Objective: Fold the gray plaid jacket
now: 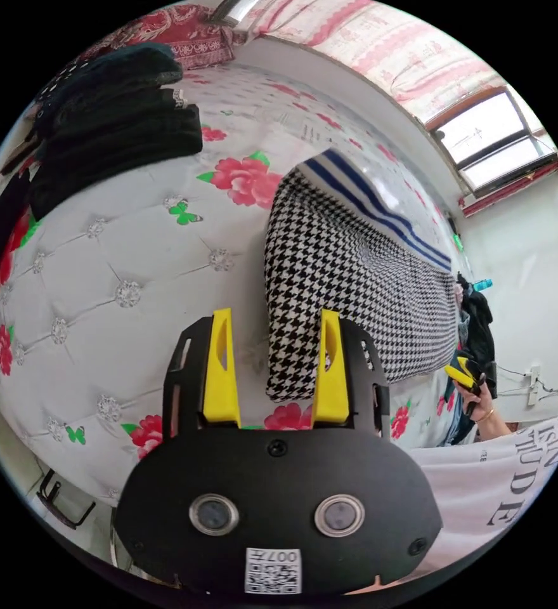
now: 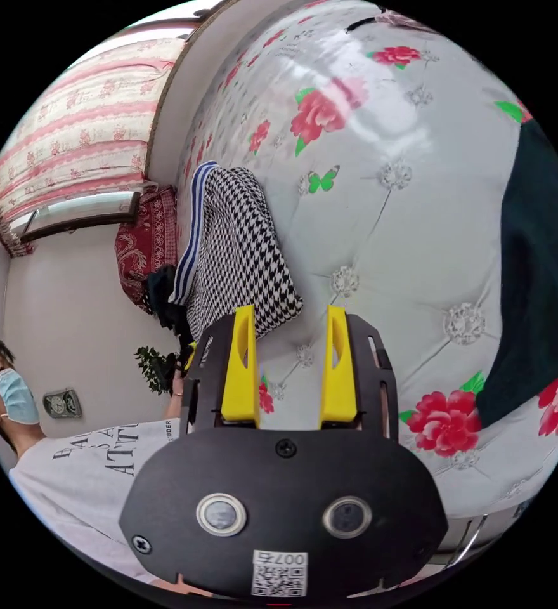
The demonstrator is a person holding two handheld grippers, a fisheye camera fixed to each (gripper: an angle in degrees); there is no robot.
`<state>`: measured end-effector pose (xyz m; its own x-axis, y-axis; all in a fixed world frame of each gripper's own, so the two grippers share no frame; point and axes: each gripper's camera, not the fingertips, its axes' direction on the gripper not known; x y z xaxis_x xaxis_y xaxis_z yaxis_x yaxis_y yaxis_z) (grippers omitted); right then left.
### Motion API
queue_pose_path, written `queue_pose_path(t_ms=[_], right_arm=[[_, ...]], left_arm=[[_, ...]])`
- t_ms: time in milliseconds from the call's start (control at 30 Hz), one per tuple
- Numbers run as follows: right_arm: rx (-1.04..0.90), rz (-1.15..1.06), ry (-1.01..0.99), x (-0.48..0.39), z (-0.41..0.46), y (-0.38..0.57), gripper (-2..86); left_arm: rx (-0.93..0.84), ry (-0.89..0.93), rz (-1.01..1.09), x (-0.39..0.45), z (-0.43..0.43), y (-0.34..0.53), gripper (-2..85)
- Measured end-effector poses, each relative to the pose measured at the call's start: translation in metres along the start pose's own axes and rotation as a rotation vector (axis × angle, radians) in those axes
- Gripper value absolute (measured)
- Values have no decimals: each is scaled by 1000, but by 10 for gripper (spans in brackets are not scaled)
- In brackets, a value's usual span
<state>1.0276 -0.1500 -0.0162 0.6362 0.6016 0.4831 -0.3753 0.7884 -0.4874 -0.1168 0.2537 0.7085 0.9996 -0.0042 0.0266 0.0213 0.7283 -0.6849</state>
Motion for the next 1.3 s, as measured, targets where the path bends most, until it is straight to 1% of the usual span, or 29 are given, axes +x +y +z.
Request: queue_pose_path(t_ms=[67,133,167,200,267,400,500,600,667,733,833,900,933,1000,1033,1067,1167,1233,1267,1300], right_arm=[[-14,22,-69,8,10,-3,115],[23,37,-145,13,21,-9,110],[40,61,-189,16,30,-14,103],[61,96,-204,19,37,-18,94],[78,138,-209,24,41,-21,76],[106,38,-217,15,22,-14,39],[111,-34,-207,11,-1,4,23],[120,36,-143,39,-26,28,17],[118,120,-172,62,-33,37,16],[114,182,-214,78,-34,41,15],[121,224,-236,82,-25,39,14],[128,241,-202,76,-20,35,13],[135,235,-152,67,-17,33,12],[133,177,24,34,-10,29,10],[128,151,75,23,-7,28,9],[113,95,170,2,0,25,9],[70,-20,315,-34,21,23,7],[76,-6,308,-35,27,25,7],[100,35,248,-27,26,30,7],[135,75,168,-18,25,37,7]], left_arm=[[35,1,-31,-4,3,2,166],[15,36,-68,-11,3,-1,135],[-6,88,-59,-12,5,-2,115],[-10,153,-112,-17,7,-1,77],[11,194,-136,-20,4,4,58],[61,242,-114,-18,-12,30,45],[60,362,-111,-13,-19,66,43],[7,328,-93,0,-15,105,47],[-15,292,-106,1,-9,121,59],[17,264,-157,-8,-13,132,82],[89,239,-167,-15,-33,129,97],[130,223,-132,-10,-48,123,100],[157,212,-102,-2,-57,119,100],[207,229,-47,16,-68,113,96],[238,262,-4,31,-72,108,94],[248,282,19,40,-72,105,93],[204,368,153,94,-49,84,91],[118,372,267,144,-10,70,89],[92,362,295,156,2,67,88],[27,321,335,176,29,62,86]])
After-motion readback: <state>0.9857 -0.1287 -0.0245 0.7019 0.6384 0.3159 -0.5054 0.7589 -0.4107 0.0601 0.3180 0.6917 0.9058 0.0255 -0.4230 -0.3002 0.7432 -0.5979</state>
